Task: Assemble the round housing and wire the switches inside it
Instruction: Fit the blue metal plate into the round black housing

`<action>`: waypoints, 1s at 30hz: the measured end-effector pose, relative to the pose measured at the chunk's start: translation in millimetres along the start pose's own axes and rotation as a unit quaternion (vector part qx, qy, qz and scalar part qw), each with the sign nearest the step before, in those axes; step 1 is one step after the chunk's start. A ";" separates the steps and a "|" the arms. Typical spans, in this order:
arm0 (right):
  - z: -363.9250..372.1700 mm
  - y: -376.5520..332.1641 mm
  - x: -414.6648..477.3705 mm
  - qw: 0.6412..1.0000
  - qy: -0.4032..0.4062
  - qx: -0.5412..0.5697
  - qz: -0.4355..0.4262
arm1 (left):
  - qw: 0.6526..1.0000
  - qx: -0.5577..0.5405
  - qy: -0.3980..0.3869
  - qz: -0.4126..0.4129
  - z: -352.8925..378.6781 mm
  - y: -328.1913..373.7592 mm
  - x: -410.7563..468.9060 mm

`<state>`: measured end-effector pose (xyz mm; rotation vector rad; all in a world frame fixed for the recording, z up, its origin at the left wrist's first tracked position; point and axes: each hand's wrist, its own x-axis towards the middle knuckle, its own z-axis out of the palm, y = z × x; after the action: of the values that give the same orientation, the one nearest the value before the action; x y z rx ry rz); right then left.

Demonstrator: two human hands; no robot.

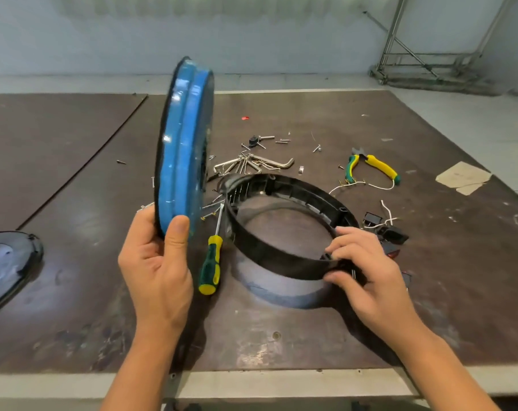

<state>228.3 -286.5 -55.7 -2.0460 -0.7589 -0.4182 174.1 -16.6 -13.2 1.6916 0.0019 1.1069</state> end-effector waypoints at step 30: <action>-27.2 11.8 5.6 0.716 0.142 0.649 0.213 | 0.999 0.018 -0.048 0.007 20.3 -6.6 -24.7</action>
<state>240.1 -312.2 -45.2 -0.7030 -0.1840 0.1122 176.7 -41.3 -34.5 1.7782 -0.0502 1.0400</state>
